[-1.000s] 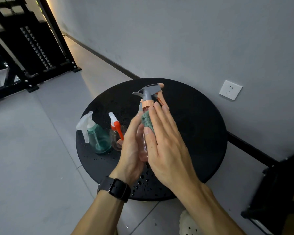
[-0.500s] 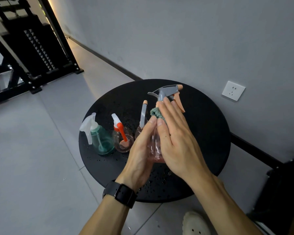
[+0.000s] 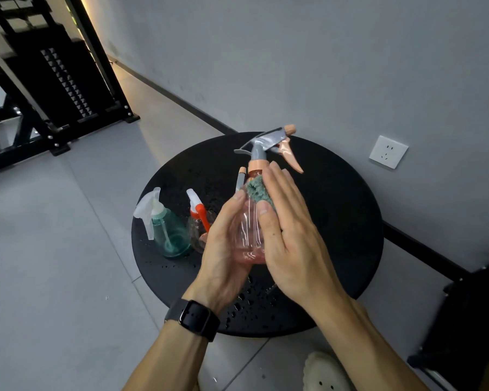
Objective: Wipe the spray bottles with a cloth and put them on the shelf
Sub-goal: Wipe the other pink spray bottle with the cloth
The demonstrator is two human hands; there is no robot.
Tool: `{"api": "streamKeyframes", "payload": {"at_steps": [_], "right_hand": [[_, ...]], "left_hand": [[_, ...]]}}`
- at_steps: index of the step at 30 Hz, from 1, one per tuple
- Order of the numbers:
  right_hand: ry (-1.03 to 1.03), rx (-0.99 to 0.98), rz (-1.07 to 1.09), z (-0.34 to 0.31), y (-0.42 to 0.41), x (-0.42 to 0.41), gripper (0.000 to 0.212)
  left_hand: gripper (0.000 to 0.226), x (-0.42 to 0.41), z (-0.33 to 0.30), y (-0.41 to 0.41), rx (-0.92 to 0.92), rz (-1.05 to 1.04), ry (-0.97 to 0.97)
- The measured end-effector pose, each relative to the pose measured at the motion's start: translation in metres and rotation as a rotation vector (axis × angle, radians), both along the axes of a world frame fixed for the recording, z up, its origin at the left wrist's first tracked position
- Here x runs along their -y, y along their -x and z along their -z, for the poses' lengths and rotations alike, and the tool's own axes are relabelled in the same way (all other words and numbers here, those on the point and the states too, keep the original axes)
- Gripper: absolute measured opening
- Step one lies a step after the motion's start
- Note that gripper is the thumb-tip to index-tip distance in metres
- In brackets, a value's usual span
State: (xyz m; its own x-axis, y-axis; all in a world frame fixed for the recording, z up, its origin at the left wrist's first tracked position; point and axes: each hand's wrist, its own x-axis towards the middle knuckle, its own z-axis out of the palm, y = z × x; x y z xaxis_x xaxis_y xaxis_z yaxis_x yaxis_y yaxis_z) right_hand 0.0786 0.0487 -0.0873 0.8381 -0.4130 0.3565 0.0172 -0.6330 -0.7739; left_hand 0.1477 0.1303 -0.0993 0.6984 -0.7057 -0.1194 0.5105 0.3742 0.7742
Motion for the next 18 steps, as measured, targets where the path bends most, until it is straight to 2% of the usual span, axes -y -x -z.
{"api": "streamKeyframes", "payload": {"at_steps": [5, 10, 18], "right_hand": [[-0.026, 0.004, 0.007, -0.007, 0.000, 0.012, 0.050], [-0.094, -0.048, -0.014, -0.009, 0.001, 0.020, 0.048], [-0.111, -0.048, -0.053, -0.004, 0.000, 0.012, 0.052]], "left_hand": [[0.040, -0.001, -0.003, 0.003, 0.081, 0.103, -0.138], [0.047, -0.002, -0.004, 0.003, 0.155, 0.159, -0.171], [0.032, -0.001, -0.004, 0.002, 0.139, -0.003, -0.129]]}}
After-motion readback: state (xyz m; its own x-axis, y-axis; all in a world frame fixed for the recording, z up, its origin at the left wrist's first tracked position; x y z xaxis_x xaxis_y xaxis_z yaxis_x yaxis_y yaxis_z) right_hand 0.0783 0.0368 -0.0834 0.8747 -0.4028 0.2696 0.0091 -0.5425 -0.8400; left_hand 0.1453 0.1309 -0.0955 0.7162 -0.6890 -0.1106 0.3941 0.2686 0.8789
